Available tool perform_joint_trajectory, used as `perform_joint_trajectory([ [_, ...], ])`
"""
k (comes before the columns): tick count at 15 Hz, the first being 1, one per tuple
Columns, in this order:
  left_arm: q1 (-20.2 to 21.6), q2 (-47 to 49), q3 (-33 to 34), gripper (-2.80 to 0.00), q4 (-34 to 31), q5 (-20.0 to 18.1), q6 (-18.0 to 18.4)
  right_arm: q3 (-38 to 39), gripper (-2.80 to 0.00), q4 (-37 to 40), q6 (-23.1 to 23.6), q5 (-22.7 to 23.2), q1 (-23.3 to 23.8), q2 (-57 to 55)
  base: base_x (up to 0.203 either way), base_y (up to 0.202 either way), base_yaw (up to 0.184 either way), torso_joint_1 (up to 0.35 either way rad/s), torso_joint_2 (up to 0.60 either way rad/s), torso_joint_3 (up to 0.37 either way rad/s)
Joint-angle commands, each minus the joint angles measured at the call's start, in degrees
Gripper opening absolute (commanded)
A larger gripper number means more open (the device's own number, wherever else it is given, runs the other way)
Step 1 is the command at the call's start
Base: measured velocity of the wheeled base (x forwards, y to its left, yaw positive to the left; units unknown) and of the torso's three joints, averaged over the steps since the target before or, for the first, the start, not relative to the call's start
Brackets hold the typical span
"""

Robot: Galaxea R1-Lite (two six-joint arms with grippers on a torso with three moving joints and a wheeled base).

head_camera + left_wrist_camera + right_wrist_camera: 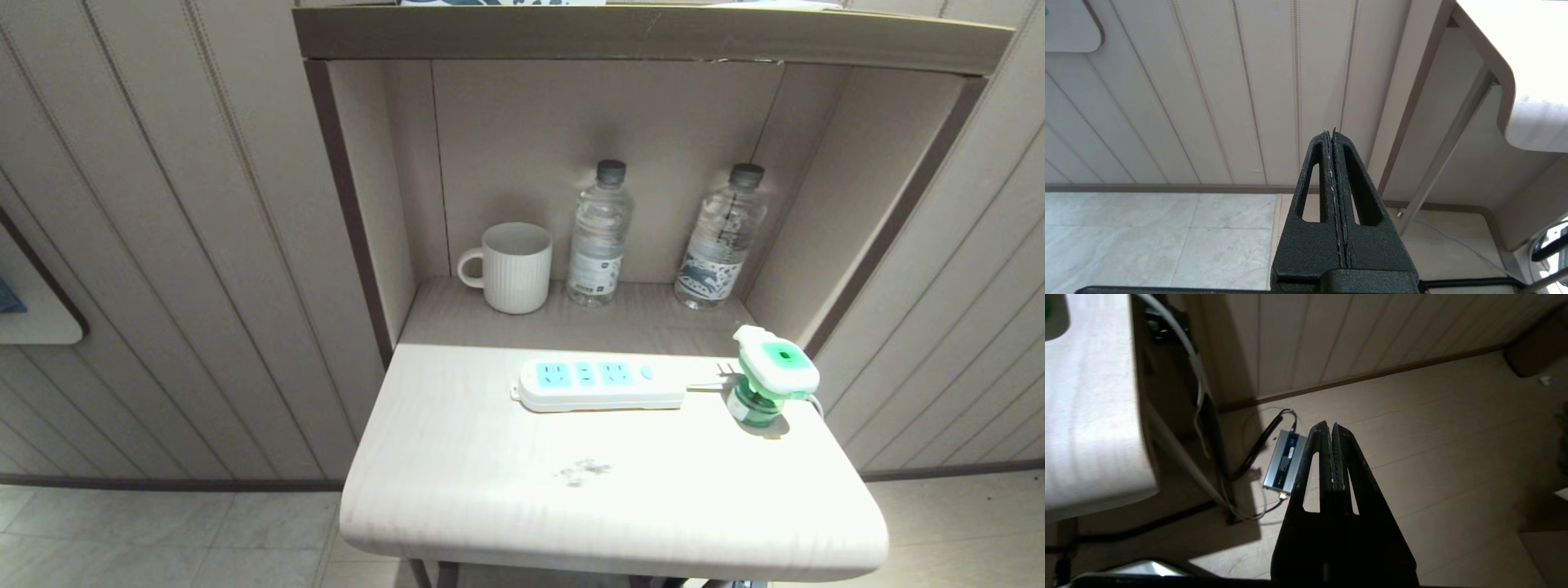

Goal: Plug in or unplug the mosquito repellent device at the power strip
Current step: Pick up the mosquito repellent liquid

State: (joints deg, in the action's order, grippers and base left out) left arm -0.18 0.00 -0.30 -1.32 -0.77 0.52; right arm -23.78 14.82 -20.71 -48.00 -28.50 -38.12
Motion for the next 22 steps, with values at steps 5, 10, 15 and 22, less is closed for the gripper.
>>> perform_joint_trajectory([
  [5,0.0,0.1,0.0,-2.80,0.0,0.0,0.0,7.0,-2.80,-1.8,5.6,-3.1,12.5,14.6,0.000,0.000,0.000,0.000,0.00,0.000],
  [10,0.0,0.1,0.0,-2.80,0.0,0.0,0.0,15.8,-2.80,-9.3,9.4,-5.4,20.1,22.3,0.000,0.000,0.000,0.000,0.00,0.000],
  [15,0.0,0.1,0.0,-2.80,0.0,0.0,0.0,20.6,-2.80,-15.9,18.9,1.0,29.0,28.7,0.000,0.000,0.000,0.000,0.00,0.000],
  [22,0.0,0.1,0.0,-2.80,0.0,0.0,0.0,23.7,-2.80,-17.4,30.6,47.1,28.5,38.1,0.000,0.000,0.000,0.000,0.00,0.000],
])
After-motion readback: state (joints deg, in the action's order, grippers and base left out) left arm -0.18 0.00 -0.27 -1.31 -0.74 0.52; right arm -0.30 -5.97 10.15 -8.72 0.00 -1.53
